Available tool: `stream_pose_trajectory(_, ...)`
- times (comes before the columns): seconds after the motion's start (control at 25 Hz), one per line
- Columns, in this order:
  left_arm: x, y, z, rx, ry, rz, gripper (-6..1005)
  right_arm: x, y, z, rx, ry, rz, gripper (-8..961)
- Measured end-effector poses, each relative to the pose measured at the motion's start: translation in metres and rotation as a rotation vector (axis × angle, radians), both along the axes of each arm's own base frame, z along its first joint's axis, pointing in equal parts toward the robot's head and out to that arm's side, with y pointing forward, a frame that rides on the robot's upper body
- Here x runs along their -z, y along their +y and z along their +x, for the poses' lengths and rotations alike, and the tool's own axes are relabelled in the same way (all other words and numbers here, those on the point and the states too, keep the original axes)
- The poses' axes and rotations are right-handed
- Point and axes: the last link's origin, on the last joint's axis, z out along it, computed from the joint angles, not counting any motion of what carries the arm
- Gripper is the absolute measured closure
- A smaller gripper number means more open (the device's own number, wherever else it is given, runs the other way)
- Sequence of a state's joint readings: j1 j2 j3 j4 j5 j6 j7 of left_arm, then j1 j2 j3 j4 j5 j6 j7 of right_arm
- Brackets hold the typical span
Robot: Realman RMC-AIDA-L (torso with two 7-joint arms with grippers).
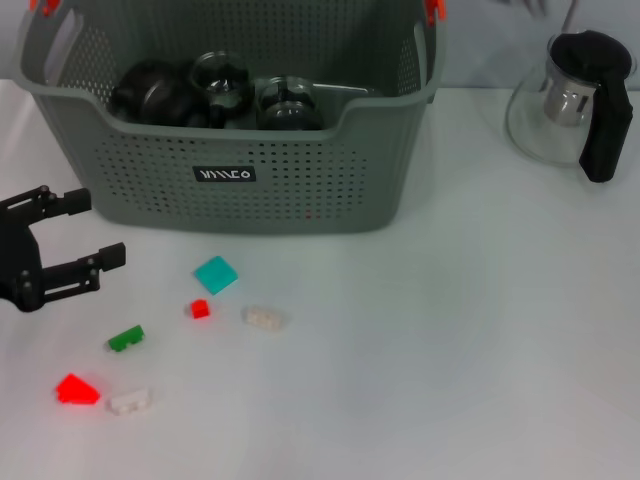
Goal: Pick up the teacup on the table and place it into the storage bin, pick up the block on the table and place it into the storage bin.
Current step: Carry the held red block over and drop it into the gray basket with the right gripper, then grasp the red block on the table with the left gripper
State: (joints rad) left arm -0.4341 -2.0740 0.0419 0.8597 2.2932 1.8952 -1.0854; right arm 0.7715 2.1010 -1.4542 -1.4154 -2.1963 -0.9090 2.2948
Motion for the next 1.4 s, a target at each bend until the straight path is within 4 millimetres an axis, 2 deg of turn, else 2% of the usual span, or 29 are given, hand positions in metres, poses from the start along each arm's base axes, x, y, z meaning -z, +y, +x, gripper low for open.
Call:
stream_pose_trajectory(0.16,-0.001,0.000,0.000,-0.013,-0.011,0.000,214,-0.006,-0.029,0.018,-0.033,0.066,-0.038,40)
stream_pose_trajectory(0.4,-0.006,-0.002,-0.001,-0.019,0.000,-0.002,214,-0.004,-0.059,0.061,-0.058,0.092,-0.167,7)
stream_pose_trajectory(0.72,-0.015,-0.014,-0.008,-0.026,0.098,-0.053,214,0.017,-0.096,0.122,-0.134,0.055,-0.383,1)
stream_pose_trajectory(0.84,-0.015,-0.019,-0.006,-0.017,0.163,-0.130,214,0.025,-0.099,0.133,-0.102,0.068,-0.473,2)
stream_pose_trajectory(1.0,-0.014,-0.020,0.002,0.002,0.256,-0.221,215,0.041,-0.092,0.141,-0.026,0.102,-0.577,3)
stream_pose_trajectory(1.4,-0.015,-0.005,0.020,0.063,0.498,-0.355,215,0.069,-0.076,0.130,0.021,0.071,-0.689,6)
